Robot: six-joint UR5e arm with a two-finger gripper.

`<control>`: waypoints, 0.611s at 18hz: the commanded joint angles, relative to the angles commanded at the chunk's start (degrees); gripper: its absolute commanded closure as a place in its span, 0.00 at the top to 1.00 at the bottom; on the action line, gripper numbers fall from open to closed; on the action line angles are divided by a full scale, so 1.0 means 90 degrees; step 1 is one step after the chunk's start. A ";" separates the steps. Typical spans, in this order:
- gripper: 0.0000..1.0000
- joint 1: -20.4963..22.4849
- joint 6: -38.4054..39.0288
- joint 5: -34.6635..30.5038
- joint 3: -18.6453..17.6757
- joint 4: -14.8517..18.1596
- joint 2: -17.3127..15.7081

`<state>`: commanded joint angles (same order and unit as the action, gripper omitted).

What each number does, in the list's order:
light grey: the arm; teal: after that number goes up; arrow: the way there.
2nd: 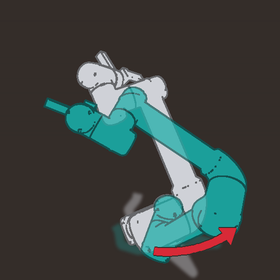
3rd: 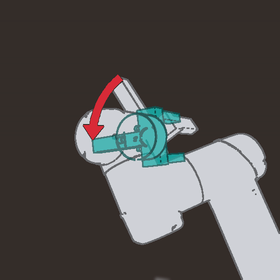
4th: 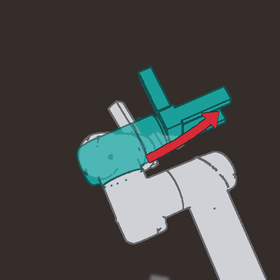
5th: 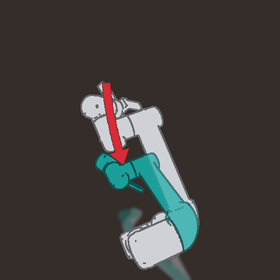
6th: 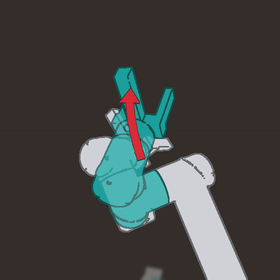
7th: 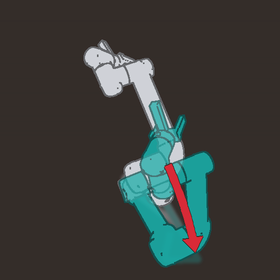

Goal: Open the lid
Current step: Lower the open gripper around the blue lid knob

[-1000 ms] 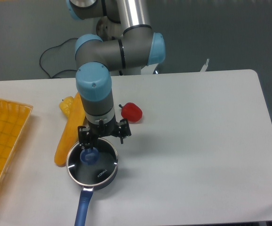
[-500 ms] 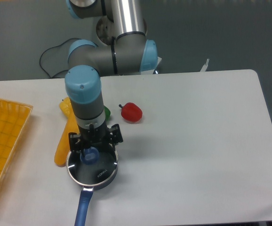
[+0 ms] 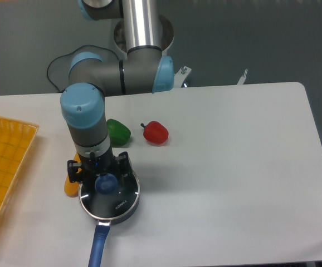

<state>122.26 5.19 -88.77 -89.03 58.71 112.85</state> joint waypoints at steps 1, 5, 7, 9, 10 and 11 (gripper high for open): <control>1.00 0.0000 -0.0010 0.0000 0.0000 0.0029 -0.0010; 1.00 0.0000 0.0000 -0.0010 0.0020 0.0059 0.0000; 1.00 0.0000 0.0000 -0.0039 0.0020 0.0059 0.0019; 1.00 0.0000 -0.0010 -0.0049 -0.0010 0.0059 0.0019; 1.00 0.0000 -0.0010 -0.0058 -0.0019 0.0059 0.0029; 1.00 0.0000 -0.0010 -0.0059 -0.0029 0.0059 0.0049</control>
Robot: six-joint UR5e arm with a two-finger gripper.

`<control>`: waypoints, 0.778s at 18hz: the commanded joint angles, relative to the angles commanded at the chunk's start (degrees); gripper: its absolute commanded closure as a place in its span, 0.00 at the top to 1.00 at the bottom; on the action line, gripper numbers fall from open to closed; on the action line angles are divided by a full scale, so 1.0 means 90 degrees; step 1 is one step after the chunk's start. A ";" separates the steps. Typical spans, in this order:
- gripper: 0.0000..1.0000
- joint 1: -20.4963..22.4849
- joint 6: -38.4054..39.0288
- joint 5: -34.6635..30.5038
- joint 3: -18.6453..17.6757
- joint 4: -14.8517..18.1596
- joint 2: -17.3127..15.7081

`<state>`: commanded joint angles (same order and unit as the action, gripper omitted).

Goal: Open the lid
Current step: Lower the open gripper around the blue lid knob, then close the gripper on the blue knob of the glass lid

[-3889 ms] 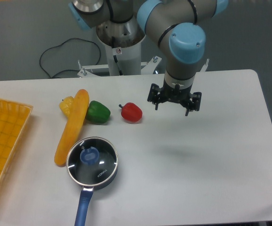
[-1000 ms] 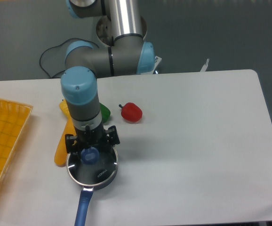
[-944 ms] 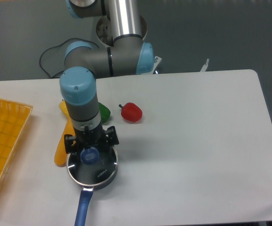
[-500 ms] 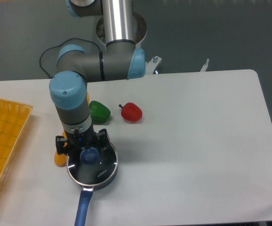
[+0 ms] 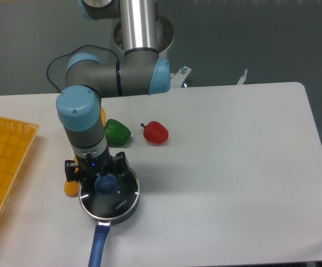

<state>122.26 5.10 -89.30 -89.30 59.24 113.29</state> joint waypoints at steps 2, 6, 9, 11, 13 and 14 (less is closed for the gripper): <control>1.00 0.0000 0.0000 0.0000 0.0000 -0.0010 0.0020; 1.00 0.0000 0.0000 0.0000 -0.0010 -0.0010 0.0068; 1.00 0.0020 0.0000 0.0019 -0.0010 0.0000 0.0078; 1.00 0.0020 0.0010 0.0020 -0.0029 0.0000 0.0088; 1.00 0.0029 0.0010 0.0020 -0.0029 0.0058 0.0098; 1.00 0.0029 0.0010 0.0020 -0.0029 0.0107 0.0108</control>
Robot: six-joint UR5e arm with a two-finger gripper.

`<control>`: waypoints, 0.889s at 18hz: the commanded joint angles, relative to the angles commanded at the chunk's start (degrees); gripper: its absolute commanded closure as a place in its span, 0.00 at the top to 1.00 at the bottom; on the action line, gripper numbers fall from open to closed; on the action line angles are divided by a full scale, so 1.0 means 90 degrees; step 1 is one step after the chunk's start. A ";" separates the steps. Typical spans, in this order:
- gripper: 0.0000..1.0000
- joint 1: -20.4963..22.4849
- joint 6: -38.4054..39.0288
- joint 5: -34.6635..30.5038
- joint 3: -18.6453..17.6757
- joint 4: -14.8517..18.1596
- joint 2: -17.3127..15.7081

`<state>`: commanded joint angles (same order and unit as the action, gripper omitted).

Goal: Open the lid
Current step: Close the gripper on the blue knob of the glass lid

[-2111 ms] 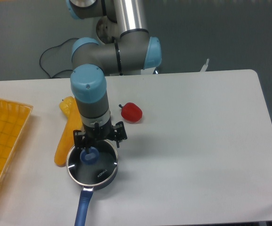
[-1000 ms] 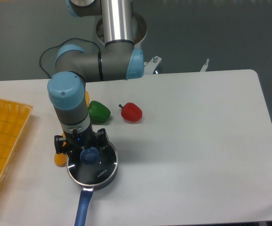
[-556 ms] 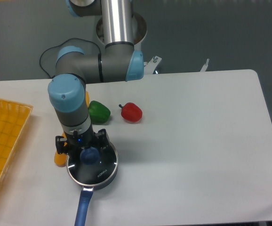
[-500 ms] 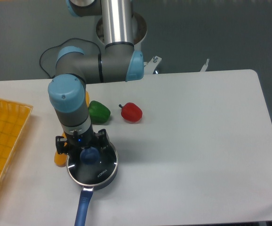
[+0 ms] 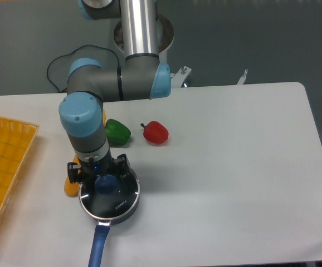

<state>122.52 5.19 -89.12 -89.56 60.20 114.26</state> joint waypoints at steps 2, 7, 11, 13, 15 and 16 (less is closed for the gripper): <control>1.00 0.0000 0.0000 0.0010 0.0039 0.0010 0.0010; 1.00 0.0019 0.0000 0.0019 0.0068 0.0010 0.0029; 1.00 0.0020 0.0146 0.0029 0.0078 -0.0009 0.0059; 1.00 0.0020 0.0156 0.0000 0.0078 -0.0009 0.0068; 1.00 0.0020 0.0176 -0.0019 0.0078 0.0000 0.0098; 1.00 0.0020 0.0176 -0.0020 0.0078 0.0010 0.0098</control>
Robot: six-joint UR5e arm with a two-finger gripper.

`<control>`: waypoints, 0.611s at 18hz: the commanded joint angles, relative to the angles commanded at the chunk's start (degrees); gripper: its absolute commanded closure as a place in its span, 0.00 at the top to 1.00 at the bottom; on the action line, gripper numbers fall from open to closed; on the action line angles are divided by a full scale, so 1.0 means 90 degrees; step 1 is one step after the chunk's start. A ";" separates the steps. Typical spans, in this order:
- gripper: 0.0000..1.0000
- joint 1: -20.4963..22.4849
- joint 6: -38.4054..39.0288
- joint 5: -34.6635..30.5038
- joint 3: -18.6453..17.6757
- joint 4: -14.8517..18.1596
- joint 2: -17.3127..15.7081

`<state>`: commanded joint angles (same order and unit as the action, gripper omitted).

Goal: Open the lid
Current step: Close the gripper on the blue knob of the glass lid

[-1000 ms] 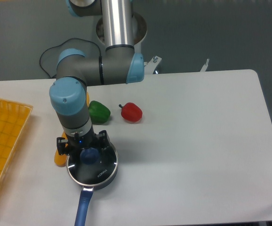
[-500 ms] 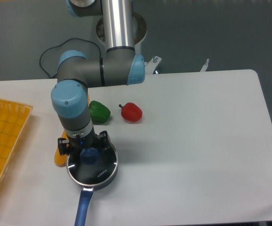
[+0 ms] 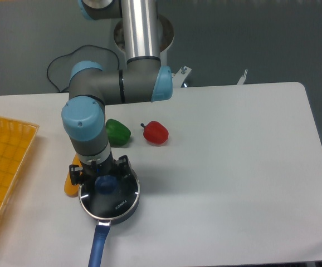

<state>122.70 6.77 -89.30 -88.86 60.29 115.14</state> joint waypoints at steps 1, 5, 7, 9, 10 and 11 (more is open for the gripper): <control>1.00 0.0010 0.0010 0.0000 0.0000 0.0000 0.0000; 1.00 0.0010 0.0049 0.0000 0.0010 0.0000 0.0010; 1.00 0.0010 0.0049 0.0000 0.0010 0.0000 0.0010; 1.00 0.0010 0.0049 0.0000 0.0010 0.0000 0.0029; 1.00 0.0010 0.0049 0.0000 0.0010 0.0000 0.0039; 1.00 0.0010 0.0049 0.0000 0.0010 0.0000 0.0039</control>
<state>122.78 7.21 -89.30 -88.77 60.29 115.49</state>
